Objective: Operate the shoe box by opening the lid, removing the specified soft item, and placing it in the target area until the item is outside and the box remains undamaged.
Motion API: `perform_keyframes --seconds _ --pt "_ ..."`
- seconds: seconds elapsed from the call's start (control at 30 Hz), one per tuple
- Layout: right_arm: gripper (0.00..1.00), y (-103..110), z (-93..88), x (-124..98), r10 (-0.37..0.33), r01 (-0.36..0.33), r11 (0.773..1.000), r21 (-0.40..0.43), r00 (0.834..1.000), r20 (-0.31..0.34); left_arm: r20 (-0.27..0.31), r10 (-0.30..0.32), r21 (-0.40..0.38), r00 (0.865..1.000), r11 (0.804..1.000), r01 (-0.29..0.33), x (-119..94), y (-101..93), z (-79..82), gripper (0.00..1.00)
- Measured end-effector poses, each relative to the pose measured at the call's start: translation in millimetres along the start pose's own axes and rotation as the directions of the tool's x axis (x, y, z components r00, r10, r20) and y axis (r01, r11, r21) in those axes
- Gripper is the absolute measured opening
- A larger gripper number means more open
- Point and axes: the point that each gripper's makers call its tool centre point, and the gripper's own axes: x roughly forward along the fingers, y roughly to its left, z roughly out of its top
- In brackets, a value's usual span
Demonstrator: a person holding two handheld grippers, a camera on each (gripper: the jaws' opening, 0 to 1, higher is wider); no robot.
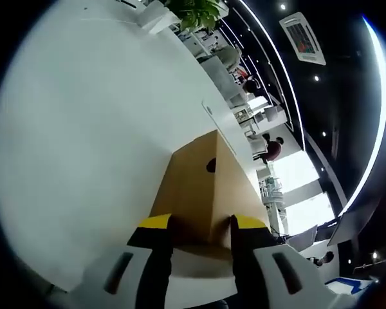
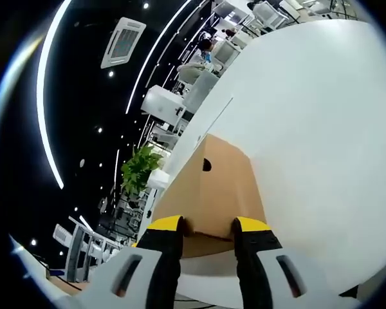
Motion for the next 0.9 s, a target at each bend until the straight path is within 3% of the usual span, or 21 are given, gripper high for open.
perform_keyframes --seconds 0.9 --pt "0.3 17.7 7.7 -8.2 0.019 -0.018 0.997 0.069 1.0 -0.015 0.006 -0.017 0.039 1.0 0.999 0.016 -12.6 -18.7 5.0 0.34"
